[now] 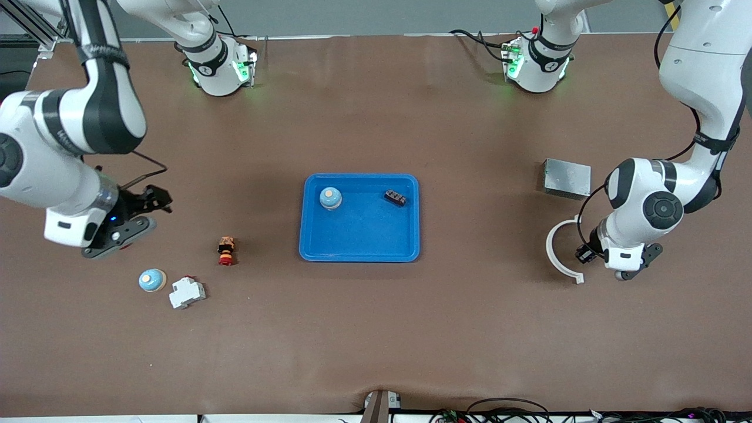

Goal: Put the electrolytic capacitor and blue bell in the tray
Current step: 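Move the left gripper to the second capacitor while the right gripper withdraws, then grasp the second capacitor with the left gripper while the right grasps the bell, then carry the capacitor and bell over the blue tray with both grippers, then release the capacitor and bell into the tray with both grippers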

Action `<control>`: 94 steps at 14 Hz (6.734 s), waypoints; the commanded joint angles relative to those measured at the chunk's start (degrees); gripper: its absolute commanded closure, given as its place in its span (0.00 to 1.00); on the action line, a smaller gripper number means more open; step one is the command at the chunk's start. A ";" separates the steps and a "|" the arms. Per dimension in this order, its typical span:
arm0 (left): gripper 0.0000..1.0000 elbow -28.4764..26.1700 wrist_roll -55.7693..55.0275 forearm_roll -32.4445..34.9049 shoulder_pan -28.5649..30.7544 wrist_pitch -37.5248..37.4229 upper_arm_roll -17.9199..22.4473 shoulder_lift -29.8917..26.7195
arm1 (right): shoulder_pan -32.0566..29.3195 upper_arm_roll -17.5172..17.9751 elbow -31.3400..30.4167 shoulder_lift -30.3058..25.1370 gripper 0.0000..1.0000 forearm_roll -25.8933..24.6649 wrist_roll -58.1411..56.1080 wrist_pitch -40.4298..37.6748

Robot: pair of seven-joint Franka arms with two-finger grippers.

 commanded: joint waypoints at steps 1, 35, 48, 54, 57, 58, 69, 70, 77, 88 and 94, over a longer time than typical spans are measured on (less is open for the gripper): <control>1.00 0.06 -3.53 0.26 -0.21 -5.38 -2.52 -3.75 | -4.65 1.34 1.46 6.14 0.00 -1.06 -8.21 6.82; 1.00 14.11 -47.22 0.44 -19.62 -12.26 -13.17 5.03 | -10.38 1.52 14.21 31.82 0.00 0.96 -26.08 15.55; 1.00 20.45 -65.43 0.88 -35.53 -3.03 -11.42 13.64 | -10.11 1.69 14.38 32.09 0.84 1.84 -25.55 15.64; 1.00 23.00 -65.17 0.88 -41.52 -0.49 -5.53 15.84 | -9.06 2.57 14.38 25.25 0.85 8.42 -14.34 -1.29; 0.00 23.00 -64.20 2.97 -41.69 -0.04 -4.74 16.20 | -5.65 3.89 14.56 20.86 0.87 8.52 -2.66 -7.99; 0.00 23.00 -64.37 5.60 -42.22 -0.13 -4.82 15.85 | -3.54 3.89 14.56 19.45 0.87 8.43 3.39 -10.00; 0.00 25.29 -29.43 4.83 -31.78 -17.95 -5.52 -0.39 | 14.83 3.98 7.98 17.15 0.86 19.50 45.61 5.40; 0.00 25.11 -25.22 4.83 -30.28 -19.88 -5.44 -2.33 | 16.15 4.07 7.27 17.50 0.86 19.51 49.03 8.58; 0.00 26.17 10.04 -3.43 -19.03 -24.74 -5.53 -11.92 | 22.58 4.07 7.18 22.33 0.85 19.95 59.51 13.71; 0.00 26.35 33.63 -11.93 -8.40 -39.85 -4.91 -19.04 | 26.01 4.15 6.12 25.32 0.81 20.03 63.04 13.88; 0.00 22.91 44.17 -18.36 -15.94 -49.24 8.80 -28.79 | 26.54 4.15 6.21 25.85 0.80 20.39 64.53 15.72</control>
